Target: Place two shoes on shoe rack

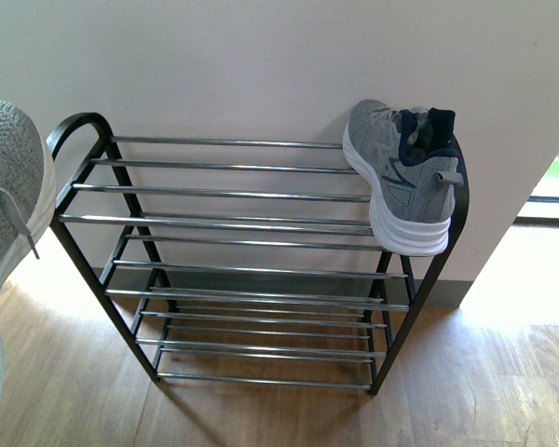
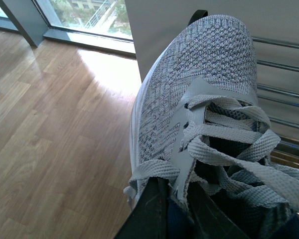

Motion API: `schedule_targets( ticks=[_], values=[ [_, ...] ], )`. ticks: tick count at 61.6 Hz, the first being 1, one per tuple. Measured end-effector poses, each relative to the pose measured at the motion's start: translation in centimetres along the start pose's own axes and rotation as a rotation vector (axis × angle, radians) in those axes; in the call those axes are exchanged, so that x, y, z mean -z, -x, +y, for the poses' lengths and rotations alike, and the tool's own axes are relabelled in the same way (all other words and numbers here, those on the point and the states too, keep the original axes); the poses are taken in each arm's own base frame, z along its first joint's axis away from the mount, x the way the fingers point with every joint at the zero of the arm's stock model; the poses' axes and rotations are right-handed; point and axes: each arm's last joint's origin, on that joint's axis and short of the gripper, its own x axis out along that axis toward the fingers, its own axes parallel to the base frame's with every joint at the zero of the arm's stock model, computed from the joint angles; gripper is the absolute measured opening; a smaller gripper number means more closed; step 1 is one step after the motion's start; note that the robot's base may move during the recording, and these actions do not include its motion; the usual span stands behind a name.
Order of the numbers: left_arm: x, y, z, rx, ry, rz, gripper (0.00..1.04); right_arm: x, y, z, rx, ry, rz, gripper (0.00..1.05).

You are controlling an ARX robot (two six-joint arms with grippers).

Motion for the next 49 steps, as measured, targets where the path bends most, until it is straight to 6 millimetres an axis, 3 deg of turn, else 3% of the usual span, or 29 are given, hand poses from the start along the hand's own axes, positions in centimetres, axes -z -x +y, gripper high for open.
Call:
schedule_targets(
  ticks=[28, 32, 36, 49],
  values=[
    [0.0, 0.0, 0.1, -0.017, 0.008, -0.013, 0.02, 0.0, 0.0, 0.0, 0.002, 0.000, 0.000, 0.97],
    [-0.4, 0.0, -0.8, -0.002, 0.113, -0.124, 0.02, 0.0, 0.0, 0.0, 0.005, 0.000, 0.001, 0.95],
    [-2.0, -0.6, -2.2, 0.051, 0.174, -0.127, 0.02, 0.0, 0.0, 0.0, 0.003, 0.000, 0.000, 0.96],
    [-6.2, -6.5, -7.6, 0.186, 0.302, 0.007, 0.02, 0.0, 0.0, 0.0, 0.002, 0.000, 0.000, 0.96]
  ],
)
